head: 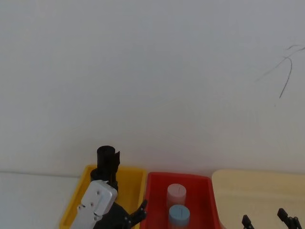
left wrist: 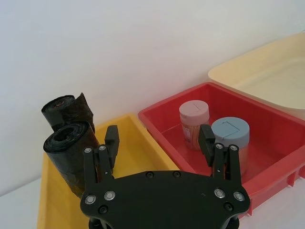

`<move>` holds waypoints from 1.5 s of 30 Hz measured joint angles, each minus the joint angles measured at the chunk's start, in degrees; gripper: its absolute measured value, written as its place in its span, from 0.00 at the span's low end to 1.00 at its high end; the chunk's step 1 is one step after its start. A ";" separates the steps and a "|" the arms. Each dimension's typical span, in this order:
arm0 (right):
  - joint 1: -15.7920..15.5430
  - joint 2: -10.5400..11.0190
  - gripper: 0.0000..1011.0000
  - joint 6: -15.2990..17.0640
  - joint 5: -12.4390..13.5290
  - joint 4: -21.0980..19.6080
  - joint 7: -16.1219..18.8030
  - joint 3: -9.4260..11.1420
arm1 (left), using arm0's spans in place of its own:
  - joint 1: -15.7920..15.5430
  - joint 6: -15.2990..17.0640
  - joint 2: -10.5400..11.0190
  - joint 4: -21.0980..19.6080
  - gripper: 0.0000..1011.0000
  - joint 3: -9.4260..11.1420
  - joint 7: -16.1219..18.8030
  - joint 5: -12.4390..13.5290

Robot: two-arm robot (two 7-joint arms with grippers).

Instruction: Pick up the garbage bag with the one hand and transfer it to the other hand.

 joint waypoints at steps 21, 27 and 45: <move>0.00 0.00 0.99 0.00 0.00 0.00 0.00 0.00 | -0.03 -0.02 0.00 0.00 0.99 -0.07 -0.03 0.07; 0.00 0.00 0.99 0.00 0.00 0.00 0.00 0.00 | -0.17 -1.14 0.38 -0.01 0.99 -0.32 -0.79 0.30; 0.00 0.00 0.99 0.00 0.00 0.00 0.00 0.00 | 5.28 -5.39 3.52 -3.18 0.99 -4.34 -2.48 -2.02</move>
